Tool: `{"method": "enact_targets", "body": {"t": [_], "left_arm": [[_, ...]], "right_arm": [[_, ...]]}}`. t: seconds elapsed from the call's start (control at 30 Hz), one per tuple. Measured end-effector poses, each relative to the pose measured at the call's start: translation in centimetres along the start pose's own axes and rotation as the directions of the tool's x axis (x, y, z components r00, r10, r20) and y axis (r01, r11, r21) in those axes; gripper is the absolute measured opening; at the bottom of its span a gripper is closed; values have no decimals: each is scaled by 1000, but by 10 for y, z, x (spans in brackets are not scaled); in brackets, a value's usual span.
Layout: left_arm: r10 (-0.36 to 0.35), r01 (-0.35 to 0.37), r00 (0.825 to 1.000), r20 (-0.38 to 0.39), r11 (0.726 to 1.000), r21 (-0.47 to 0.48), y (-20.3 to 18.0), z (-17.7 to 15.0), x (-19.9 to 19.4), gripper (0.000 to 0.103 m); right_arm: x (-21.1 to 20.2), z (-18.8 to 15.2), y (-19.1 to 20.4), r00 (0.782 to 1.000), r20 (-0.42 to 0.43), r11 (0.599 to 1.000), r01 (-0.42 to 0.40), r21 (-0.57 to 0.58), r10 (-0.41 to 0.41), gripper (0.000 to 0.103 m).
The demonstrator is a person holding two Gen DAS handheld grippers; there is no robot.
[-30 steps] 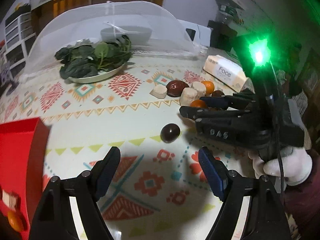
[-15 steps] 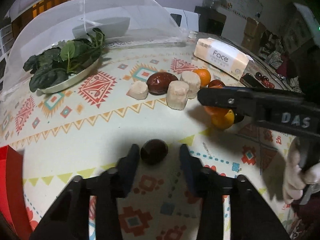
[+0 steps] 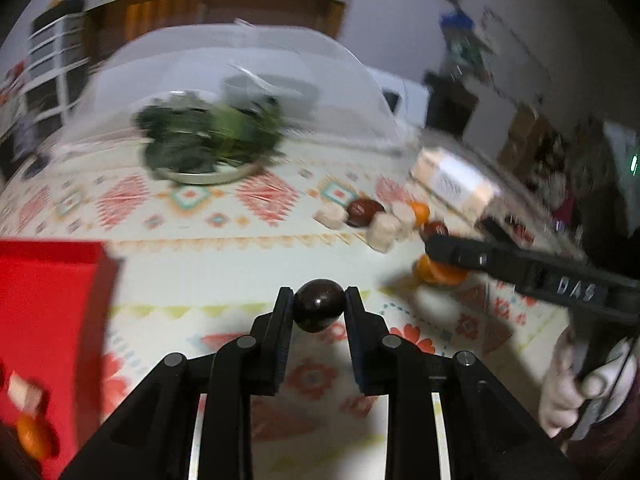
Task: Organize fruits
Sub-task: 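Grasp an orange with the right tool while the left grasps a plum, then place the orange and plum in the red tray and open both tools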
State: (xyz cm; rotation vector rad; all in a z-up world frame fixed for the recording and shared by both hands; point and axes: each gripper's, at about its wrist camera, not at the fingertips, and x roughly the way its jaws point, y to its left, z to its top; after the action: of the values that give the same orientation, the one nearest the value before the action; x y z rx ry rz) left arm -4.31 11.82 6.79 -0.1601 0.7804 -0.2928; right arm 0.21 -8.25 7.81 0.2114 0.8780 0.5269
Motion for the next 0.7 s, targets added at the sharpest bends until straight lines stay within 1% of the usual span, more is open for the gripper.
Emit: {"method": "enact_targets", "body": {"t": [0.07,0.13,0.23,0.27,0.3,0.33,0.37,0.43,0.5,0.6,0.7], "left_arm": [[8,-6,999,36,998,-60,21,-3,-23,25],[36,-26,996,76,992,-126,48,-7,-50,25],[117,-89,986,119,972,-218,93,-18,-87,25],[155,-119,979,130,960,-253,112,-23,-100,25],[178,-136,975,133,951,-277,125,-26,-107,25],[205,-155,969,136,940,-305,139,-30,-116,25],[235,-177,962,139,923,-341,157,-36,-126,25],[267,-196,954,137,899,-391,181,-45,-137,25],[297,-215,946,126,871,-441,207,-55,-145,25],[318,-231,942,103,842,-488,236,-65,-148,25],[318,-234,945,78,823,-518,259,-71,-144,25]], "right_arm": [[0,-2,18,999,-8,999,-40,-13,40,35],[4,-4,40,997,-22,997,-76,-31,76,35],[16,-9,80,989,-58,988,-142,-64,138,35],[21,-11,91,986,-69,985,-159,-73,154,35],[27,-13,104,982,-83,981,-177,-84,170,35],[36,-15,123,977,-102,975,-198,-102,188,35],[41,-18,134,974,-115,971,-210,-112,198,35],[57,-23,165,963,-152,959,-245,-140,223,35],[71,-27,188,956,-178,951,-263,-160,235,35],[93,-33,219,945,-216,940,-287,-184,246,35],[116,-38,244,937,-251,933,-297,-202,244,35]]}}
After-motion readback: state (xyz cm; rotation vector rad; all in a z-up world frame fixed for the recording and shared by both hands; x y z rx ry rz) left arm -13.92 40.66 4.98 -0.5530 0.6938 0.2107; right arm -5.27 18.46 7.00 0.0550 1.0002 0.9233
